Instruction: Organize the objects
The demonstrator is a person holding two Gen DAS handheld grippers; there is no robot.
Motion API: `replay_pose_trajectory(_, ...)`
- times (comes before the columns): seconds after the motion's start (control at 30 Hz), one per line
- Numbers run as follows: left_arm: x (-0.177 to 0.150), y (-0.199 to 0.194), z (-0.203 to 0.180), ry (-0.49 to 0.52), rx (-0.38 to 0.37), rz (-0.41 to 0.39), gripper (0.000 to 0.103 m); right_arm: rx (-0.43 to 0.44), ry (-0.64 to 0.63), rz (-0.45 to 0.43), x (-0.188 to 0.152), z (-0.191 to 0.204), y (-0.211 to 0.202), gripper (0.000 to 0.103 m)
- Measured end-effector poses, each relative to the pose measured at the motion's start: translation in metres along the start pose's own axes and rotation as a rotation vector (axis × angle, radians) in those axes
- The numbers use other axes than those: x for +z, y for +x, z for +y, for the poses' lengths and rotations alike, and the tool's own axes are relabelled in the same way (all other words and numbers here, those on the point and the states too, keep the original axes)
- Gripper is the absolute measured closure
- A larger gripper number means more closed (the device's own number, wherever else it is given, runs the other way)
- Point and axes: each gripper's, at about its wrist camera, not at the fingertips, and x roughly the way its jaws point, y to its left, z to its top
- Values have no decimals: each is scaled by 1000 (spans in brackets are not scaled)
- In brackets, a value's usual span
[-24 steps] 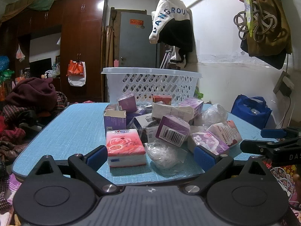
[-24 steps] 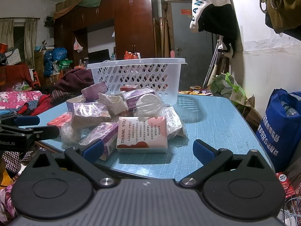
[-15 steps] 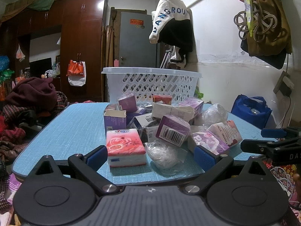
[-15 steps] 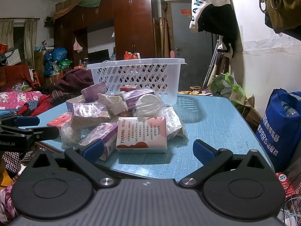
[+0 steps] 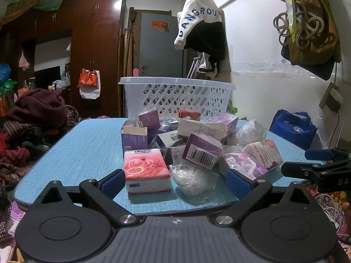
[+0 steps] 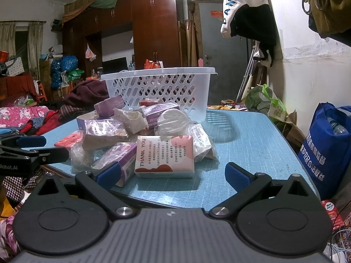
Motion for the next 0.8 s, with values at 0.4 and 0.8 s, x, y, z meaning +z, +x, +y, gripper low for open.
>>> replay_pose_trajectory(0.4,0,1,1,-3,3,2,3,0,3,2,0,-1,0,0)
replay_pose_trajectory(0.8,2,2,3,-13,4,5,3,6,10,7,-1,-2,1,0)
